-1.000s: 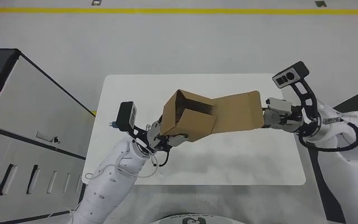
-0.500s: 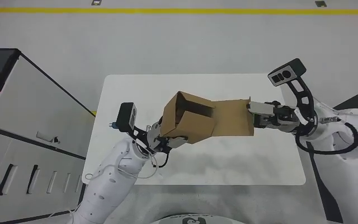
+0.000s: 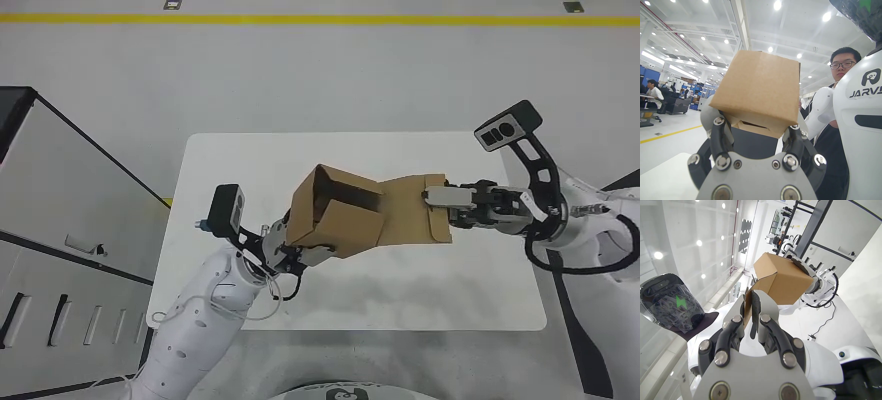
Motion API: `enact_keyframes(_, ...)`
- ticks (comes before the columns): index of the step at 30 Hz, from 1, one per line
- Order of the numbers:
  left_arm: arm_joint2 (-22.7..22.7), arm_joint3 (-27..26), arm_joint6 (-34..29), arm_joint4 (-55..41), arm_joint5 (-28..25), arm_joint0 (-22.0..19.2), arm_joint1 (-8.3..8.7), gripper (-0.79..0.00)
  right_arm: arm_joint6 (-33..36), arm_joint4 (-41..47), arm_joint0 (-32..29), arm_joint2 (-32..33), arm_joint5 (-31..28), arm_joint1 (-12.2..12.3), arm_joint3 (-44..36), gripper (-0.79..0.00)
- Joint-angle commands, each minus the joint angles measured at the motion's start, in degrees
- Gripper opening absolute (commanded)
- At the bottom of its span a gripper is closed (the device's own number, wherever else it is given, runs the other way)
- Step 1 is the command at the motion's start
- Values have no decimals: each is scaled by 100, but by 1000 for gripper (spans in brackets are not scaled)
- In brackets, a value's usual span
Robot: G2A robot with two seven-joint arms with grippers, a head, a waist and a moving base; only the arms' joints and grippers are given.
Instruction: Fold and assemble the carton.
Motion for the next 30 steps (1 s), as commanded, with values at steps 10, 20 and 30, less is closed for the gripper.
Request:
enact_keyframes(10,-22,-31,-34,10,-1,39,-14,-785,34,14,0,52,44,-8,-61,-520)
enact_keyframes(20,-10,-56,-10,1,9,66,-34,-785,5,47,-54,175,54,-14,-120,0)
enact_keyframes(30,-77,-95,-9,0,-15,133,-38,-785,97,231,-361,619,-193,-22,-306,-154)
